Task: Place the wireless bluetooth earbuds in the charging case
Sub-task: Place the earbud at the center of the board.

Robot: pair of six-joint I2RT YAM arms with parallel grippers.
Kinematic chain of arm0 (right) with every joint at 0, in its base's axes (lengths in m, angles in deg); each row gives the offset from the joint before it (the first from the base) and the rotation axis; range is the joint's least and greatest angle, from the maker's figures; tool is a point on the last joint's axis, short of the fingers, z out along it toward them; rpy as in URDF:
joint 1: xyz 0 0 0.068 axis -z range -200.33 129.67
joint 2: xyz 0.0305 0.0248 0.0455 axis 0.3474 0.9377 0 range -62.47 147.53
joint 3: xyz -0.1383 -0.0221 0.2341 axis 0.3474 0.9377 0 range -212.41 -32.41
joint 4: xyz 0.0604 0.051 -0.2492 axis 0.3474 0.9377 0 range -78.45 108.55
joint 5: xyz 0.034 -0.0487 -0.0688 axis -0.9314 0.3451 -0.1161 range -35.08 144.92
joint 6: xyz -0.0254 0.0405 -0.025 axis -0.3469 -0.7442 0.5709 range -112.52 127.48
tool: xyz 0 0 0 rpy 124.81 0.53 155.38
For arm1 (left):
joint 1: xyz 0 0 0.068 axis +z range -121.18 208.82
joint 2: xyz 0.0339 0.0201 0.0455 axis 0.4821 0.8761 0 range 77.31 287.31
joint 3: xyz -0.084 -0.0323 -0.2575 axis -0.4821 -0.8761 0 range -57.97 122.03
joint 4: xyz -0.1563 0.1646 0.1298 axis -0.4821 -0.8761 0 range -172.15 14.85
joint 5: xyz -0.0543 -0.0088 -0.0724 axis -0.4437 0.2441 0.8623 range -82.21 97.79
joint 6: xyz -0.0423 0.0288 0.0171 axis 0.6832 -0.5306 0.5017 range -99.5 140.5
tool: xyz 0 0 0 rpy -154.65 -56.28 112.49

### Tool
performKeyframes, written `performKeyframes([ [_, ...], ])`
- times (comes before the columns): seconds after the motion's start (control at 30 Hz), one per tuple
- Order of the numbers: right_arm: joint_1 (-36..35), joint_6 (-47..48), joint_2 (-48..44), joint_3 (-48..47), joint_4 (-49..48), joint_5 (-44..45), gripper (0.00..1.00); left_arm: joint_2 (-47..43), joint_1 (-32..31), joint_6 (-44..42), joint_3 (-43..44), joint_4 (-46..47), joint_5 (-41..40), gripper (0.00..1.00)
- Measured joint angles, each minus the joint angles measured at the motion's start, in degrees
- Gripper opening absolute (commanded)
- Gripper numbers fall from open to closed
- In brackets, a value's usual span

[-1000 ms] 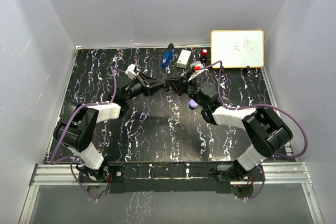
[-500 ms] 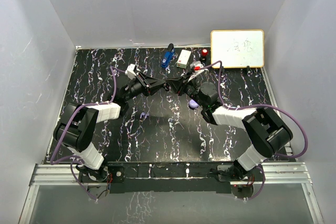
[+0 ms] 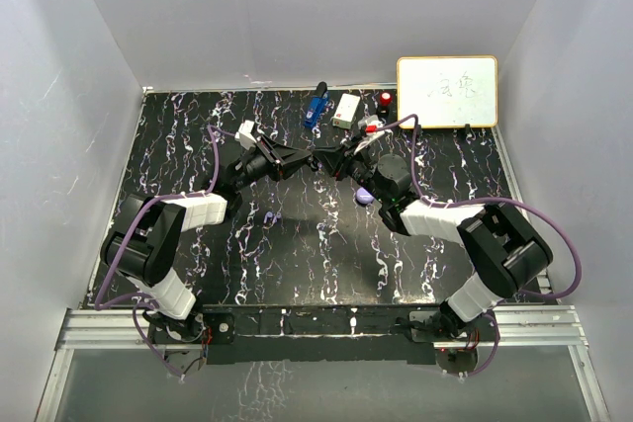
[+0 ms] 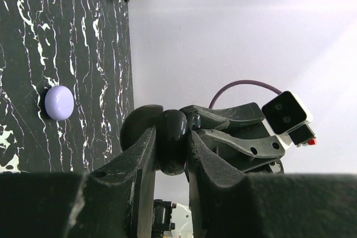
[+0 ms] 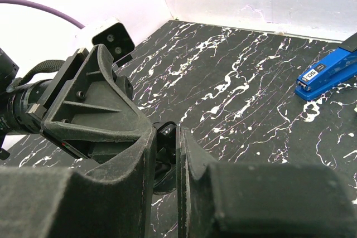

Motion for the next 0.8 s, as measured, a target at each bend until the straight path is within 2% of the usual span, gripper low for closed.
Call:
performKeyframes([
  [0.8, 0.0, 0.5, -4.6, 0.0, 2.2, 0.4, 0.0, 2.5, 0.0, 0.0, -0.9, 1.9, 2.1, 0.0],
])
